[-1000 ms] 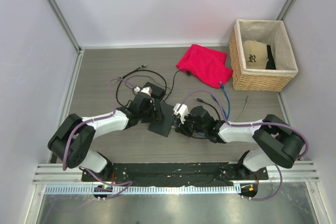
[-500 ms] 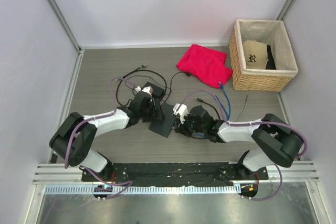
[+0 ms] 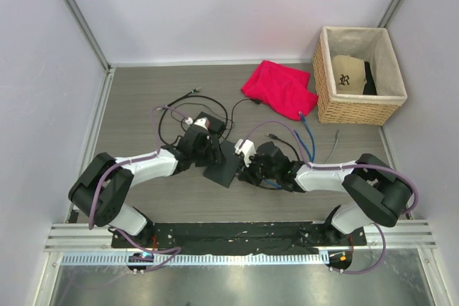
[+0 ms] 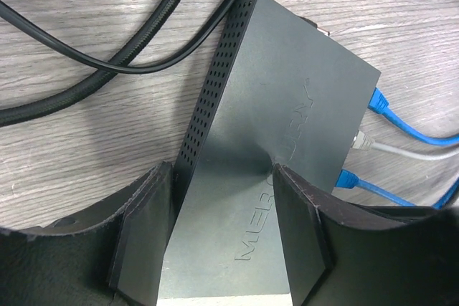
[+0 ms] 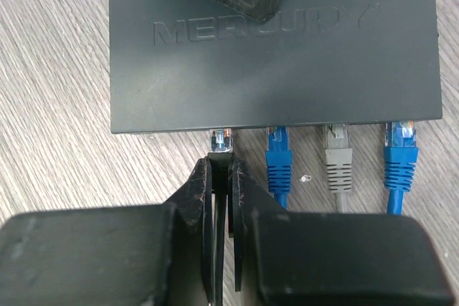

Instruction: Insert the plug into the switch port

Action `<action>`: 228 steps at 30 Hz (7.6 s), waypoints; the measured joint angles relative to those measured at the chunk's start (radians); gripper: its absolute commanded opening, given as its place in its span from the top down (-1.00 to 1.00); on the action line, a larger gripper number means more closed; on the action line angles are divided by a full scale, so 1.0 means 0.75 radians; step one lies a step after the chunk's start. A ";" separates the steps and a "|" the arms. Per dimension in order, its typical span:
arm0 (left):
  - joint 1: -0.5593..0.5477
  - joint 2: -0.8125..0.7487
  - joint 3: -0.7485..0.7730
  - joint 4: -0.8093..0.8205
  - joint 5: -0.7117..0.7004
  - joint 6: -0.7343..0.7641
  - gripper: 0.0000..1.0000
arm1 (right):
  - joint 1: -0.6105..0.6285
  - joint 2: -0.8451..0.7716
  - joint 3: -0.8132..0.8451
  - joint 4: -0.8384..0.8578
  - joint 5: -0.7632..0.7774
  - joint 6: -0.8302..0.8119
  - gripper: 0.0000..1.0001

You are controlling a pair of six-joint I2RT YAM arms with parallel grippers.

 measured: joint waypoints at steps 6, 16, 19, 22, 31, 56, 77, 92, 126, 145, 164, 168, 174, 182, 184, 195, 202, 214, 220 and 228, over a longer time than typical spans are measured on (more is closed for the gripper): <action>-0.042 0.001 0.000 0.003 -0.074 -0.021 -0.17 | 0.011 0.002 0.001 0.005 0.028 0.032 0.98; -0.086 -0.004 0.023 -0.030 -0.158 -0.016 -0.54 | 0.018 0.002 0.001 0.002 0.045 0.054 0.67; -0.082 -0.024 0.050 -0.106 -0.172 -0.015 -0.69 | 0.026 -0.001 0.001 0.016 0.048 0.087 0.41; -0.065 -0.059 0.092 -0.188 -0.208 -0.009 -0.81 | 0.033 -0.031 -0.012 0.047 0.064 0.123 0.14; 0.046 -0.102 0.314 -0.332 -0.425 0.051 -1.00 | 0.033 -0.261 -0.031 -0.043 0.269 0.162 -0.72; 0.775 0.638 0.995 -0.433 -0.579 0.020 -0.46 | -0.057 -0.426 -0.140 -0.053 0.790 0.165 -0.96; 0.807 0.822 1.148 -0.517 -0.334 -0.137 0.48 | -0.062 -0.379 -0.140 -0.034 0.749 0.167 -0.93; 0.817 0.666 1.003 -0.511 -0.366 -0.083 0.14 | -0.062 -0.379 -0.140 -0.029 0.708 0.168 -0.90; 0.815 0.708 1.086 -0.957 -0.683 0.525 1.00 | -0.062 -0.350 -0.133 -0.060 0.634 0.172 -0.84; 0.488 0.115 1.704 -1.166 -1.108 0.544 1.00 | -0.062 -0.503 -0.133 -0.105 0.601 0.243 -0.85; 0.397 -0.649 1.097 -1.149 -0.905 0.420 1.00 | -0.062 -0.766 -0.134 -0.221 0.482 0.470 -0.84; 0.322 -0.807 0.649 -1.103 -0.684 0.239 1.00 | -0.062 -0.800 -0.134 -0.180 0.440 0.580 -0.84; 0.117 -0.909 0.240 -0.951 -0.486 0.006 1.00 | -0.062 -0.767 -0.108 -0.078 0.438 0.784 -0.85; -0.196 -0.850 0.098 -0.676 -0.466 -0.165 1.00 | -0.062 -0.469 0.021 0.117 0.465 1.031 -0.86; -0.254 -0.817 0.089 -0.630 -0.480 -0.194 1.00 | -0.062 -0.401 0.045 0.165 0.465 1.072 -0.85; -0.414 -0.698 0.089 -0.490 -0.551 -0.233 0.99 | -0.062 -0.086 0.285 0.307 0.392 1.213 -0.65; -0.433 -0.685 0.089 -0.465 -0.572 -0.223 0.99 | -0.062 0.097 0.413 0.283 0.230 1.287 0.24; -0.446 -0.741 0.016 -0.445 -0.661 -0.228 -0.27 | -0.062 -0.081 0.414 0.034 0.176 1.238 0.98; -0.400 -0.703 0.012 -0.485 -0.806 -0.247 -0.36 | -0.062 -0.311 0.399 -0.126 0.273 1.156 0.98; -0.232 -0.286 0.106 -0.477 -0.724 -0.239 -0.36 | -0.062 -0.427 0.310 -0.229 0.298 1.130 0.98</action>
